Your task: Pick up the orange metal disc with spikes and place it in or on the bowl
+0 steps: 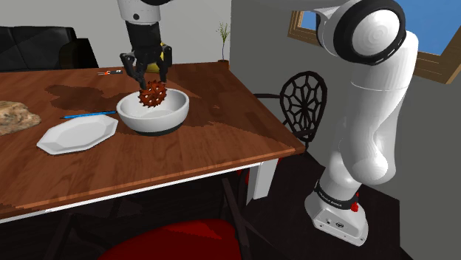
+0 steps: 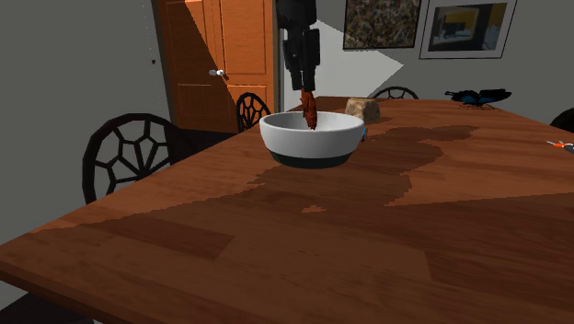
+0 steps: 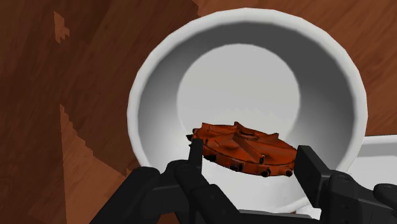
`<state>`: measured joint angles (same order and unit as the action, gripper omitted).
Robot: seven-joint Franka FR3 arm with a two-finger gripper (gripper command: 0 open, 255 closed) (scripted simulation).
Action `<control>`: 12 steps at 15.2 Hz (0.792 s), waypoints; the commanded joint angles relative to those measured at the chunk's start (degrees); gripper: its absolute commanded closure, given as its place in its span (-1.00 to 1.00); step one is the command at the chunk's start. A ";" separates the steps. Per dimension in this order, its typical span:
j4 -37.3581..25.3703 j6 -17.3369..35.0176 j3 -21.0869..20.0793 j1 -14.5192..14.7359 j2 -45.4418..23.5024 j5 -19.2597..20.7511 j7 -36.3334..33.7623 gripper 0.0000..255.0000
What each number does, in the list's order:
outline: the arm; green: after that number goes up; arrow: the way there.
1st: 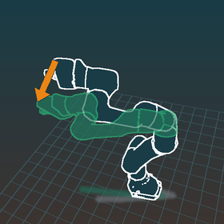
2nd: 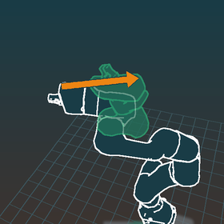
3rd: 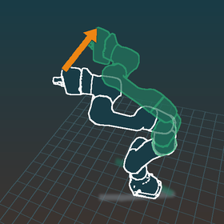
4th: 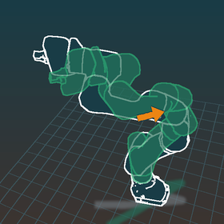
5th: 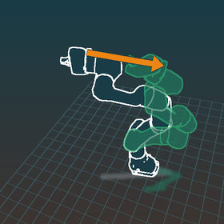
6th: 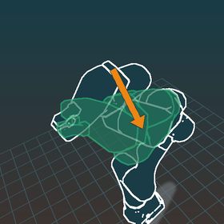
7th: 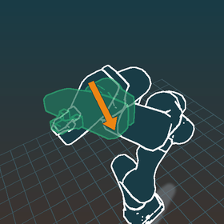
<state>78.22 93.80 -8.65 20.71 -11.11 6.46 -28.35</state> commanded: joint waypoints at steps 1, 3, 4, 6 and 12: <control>-2.31 -1.81 0.01 0.05 -0.52 0.07 0.19 1.00; -4.47 -3.40 -0.02 0.15 -1.09 0.16 0.27 1.00; -2.77 -3.66 -0.20 0.30 0.84 -0.06 -0.10 1.00; 0.08 -3.08 -0.37 0.41 3.10 -0.35 -0.53 1.00; 6.87 2.16 -0.27 0.16 4.68 -0.60 -0.77 1.00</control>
<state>83.64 94.89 -8.92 20.90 -6.84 5.91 -29.02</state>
